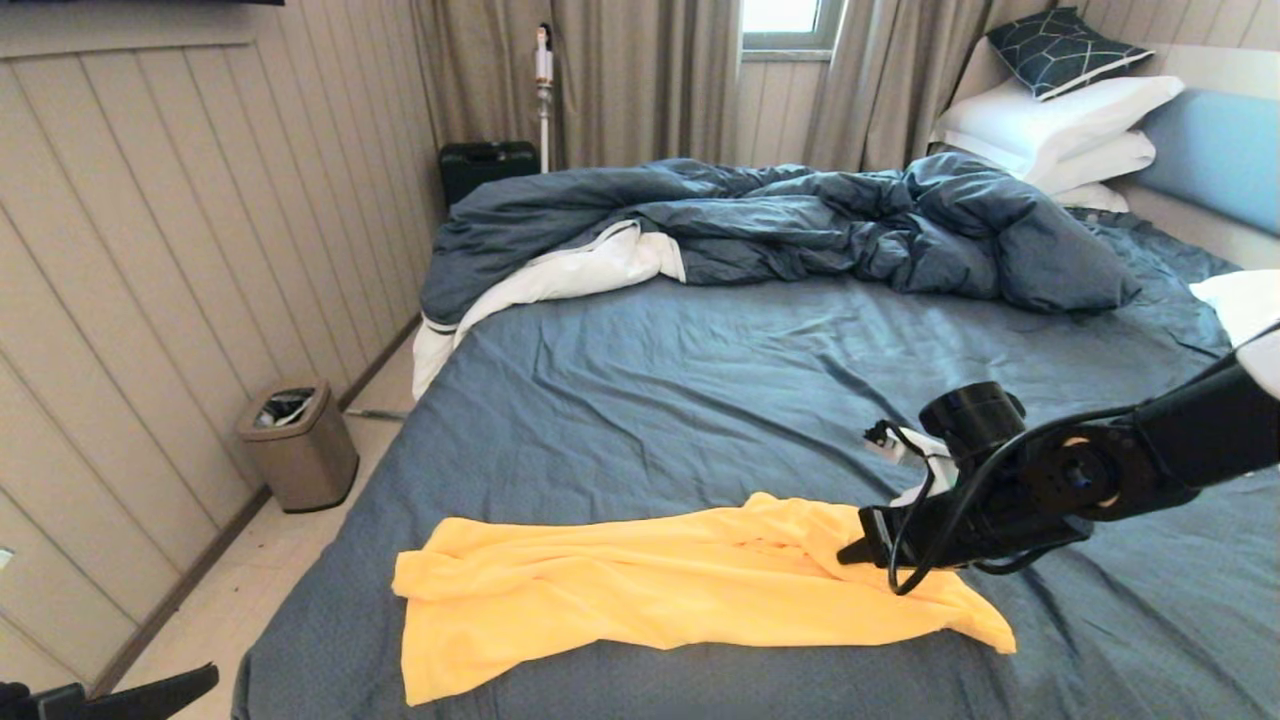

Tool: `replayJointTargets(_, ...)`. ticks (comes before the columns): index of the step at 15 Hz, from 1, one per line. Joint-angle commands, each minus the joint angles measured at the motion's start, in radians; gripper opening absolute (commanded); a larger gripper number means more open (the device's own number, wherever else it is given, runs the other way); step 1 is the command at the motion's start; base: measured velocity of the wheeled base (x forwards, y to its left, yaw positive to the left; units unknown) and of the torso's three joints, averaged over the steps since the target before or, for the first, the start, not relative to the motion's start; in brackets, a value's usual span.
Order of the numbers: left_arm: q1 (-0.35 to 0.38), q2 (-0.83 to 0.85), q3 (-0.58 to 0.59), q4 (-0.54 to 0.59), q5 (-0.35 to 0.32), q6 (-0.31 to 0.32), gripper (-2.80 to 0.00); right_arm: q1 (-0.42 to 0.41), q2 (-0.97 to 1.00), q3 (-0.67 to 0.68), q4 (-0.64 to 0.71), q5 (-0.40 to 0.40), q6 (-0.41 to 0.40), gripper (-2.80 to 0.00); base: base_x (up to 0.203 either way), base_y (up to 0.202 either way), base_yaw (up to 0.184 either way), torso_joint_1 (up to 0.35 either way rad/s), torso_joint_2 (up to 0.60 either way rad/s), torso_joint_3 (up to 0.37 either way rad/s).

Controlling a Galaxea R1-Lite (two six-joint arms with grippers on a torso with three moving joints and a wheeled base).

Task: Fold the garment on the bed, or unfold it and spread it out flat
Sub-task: Fold the yellow T-shirt

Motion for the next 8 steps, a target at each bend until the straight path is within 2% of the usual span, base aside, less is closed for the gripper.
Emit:
replayJointTargets(1, 0.000, 0.002, 0.009, 0.000, -0.011, -0.003, -2.80, 0.006, -0.050, 0.022, -0.009, 0.003, -0.003, -2.80, 0.000, 0.000, 0.000, 0.000, 0.00, 0.000)
replayJointTargets(5, 0.000, 0.001, 0.005, -0.002, -0.017, -0.003, -2.80, 0.006, -0.160, 0.133, -0.072, 0.000, -0.028, -2.80, 0.000, 0.000, 0.000, 0.000, 0.00, 0.000)
replayJointTargets(8, 0.000, -0.012, 0.005, 0.001, -0.017, -0.003, -2.80, -0.027, -0.184, 0.225, -0.083, 0.000, -0.118, -2.80, 0.000, 0.000, 0.000, 0.000, 0.00, 0.000)
